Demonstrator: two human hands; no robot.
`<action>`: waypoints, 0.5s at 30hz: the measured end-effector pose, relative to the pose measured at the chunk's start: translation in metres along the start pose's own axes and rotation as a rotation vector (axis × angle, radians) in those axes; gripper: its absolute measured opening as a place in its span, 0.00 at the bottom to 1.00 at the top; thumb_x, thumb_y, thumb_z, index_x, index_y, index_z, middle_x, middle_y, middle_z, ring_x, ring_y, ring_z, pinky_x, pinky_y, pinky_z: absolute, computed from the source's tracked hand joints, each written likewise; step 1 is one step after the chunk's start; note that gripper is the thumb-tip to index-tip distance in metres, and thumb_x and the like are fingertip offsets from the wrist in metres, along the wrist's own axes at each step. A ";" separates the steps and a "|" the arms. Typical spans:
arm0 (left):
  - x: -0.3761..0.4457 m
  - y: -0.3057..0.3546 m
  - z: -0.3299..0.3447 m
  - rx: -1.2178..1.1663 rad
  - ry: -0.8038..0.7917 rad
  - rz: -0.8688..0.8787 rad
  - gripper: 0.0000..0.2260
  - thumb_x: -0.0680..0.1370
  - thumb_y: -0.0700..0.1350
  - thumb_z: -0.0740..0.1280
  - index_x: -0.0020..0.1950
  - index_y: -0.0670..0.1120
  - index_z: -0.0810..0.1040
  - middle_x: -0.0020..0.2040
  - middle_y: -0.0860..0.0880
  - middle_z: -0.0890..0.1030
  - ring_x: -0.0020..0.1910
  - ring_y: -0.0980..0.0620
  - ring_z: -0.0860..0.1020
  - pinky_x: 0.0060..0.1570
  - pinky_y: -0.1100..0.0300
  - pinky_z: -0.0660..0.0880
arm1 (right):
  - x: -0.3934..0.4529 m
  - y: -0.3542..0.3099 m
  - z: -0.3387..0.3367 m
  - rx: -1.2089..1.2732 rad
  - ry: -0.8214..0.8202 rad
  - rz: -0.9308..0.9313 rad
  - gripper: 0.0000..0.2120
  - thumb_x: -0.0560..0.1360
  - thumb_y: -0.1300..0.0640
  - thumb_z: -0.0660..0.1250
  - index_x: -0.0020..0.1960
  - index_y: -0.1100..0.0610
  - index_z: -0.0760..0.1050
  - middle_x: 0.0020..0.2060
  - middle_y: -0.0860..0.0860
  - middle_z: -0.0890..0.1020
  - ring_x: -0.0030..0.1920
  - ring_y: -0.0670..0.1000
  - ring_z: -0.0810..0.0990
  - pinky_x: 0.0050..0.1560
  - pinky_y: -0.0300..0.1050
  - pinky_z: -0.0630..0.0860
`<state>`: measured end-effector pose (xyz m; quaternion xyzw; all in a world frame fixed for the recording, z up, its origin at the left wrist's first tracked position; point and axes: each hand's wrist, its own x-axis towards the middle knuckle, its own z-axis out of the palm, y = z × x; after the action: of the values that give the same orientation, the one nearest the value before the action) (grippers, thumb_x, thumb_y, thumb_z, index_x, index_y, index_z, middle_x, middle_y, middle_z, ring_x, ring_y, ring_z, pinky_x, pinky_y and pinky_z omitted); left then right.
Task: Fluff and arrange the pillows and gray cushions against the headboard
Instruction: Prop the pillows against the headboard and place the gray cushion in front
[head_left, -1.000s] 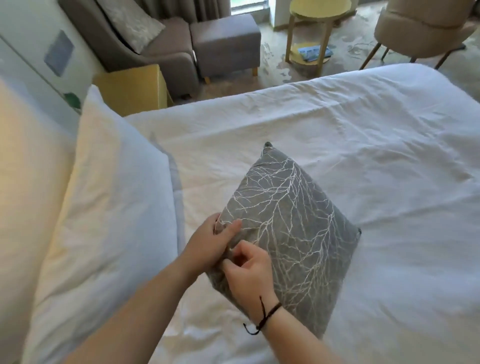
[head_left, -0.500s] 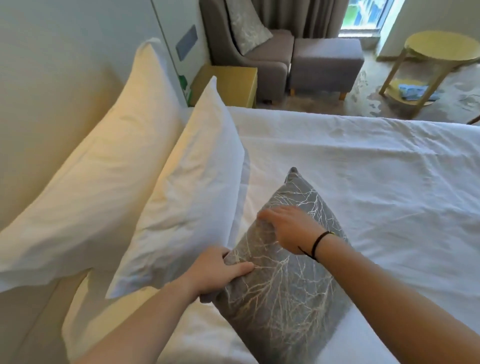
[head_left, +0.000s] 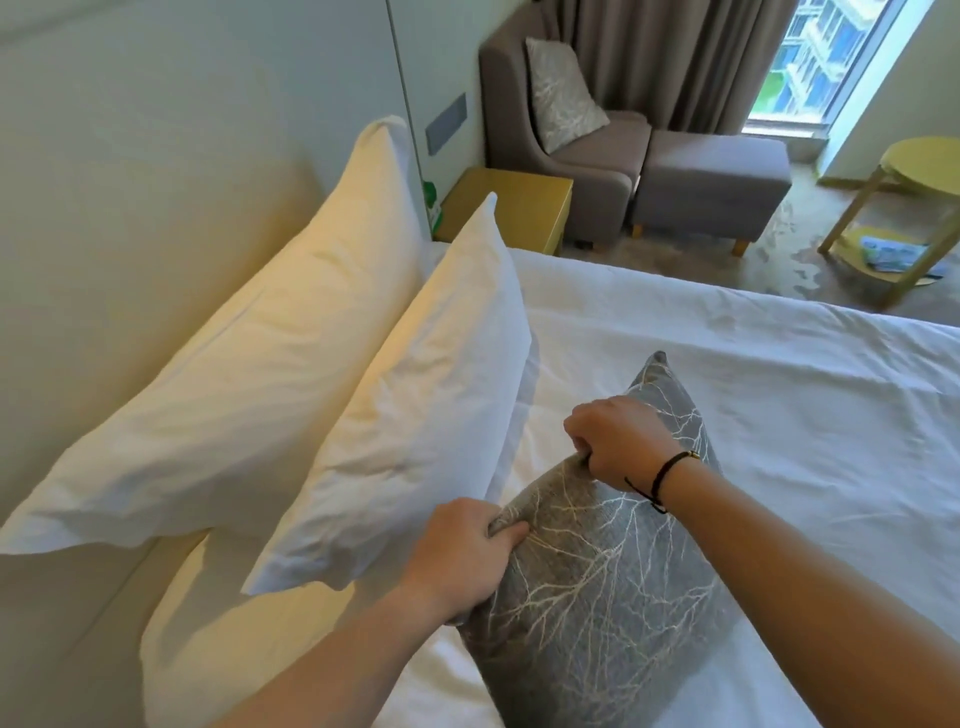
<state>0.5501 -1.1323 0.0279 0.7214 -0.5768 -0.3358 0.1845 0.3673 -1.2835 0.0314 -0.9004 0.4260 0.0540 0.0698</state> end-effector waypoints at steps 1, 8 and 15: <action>0.003 0.008 -0.008 -0.033 0.044 0.024 0.26 0.76 0.55 0.69 0.26 0.46 0.62 0.21 0.51 0.64 0.23 0.54 0.66 0.25 0.63 0.60 | 0.003 0.005 -0.016 -0.001 0.079 -0.005 0.10 0.66 0.65 0.61 0.32 0.53 0.67 0.32 0.48 0.75 0.35 0.53 0.73 0.31 0.44 0.67; 0.037 0.052 -0.064 0.124 0.318 0.157 0.24 0.77 0.61 0.64 0.30 0.46 0.70 0.26 0.50 0.73 0.27 0.53 0.73 0.27 0.59 0.67 | 0.052 0.006 -0.082 0.183 0.663 -0.001 0.08 0.70 0.65 0.64 0.39 0.52 0.76 0.44 0.50 0.79 0.44 0.53 0.74 0.51 0.50 0.74; 0.046 -0.026 -0.058 0.281 0.133 -0.147 0.14 0.78 0.61 0.63 0.56 0.53 0.76 0.52 0.53 0.82 0.53 0.47 0.79 0.46 0.55 0.72 | 0.083 -0.079 0.026 0.986 -0.090 0.302 0.36 0.76 0.38 0.64 0.77 0.42 0.50 0.77 0.56 0.56 0.73 0.60 0.64 0.69 0.63 0.67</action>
<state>0.6142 -1.1767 0.0392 0.8010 -0.5502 -0.2161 0.0946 0.4801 -1.2929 -0.0006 -0.6857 0.5227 -0.1051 0.4955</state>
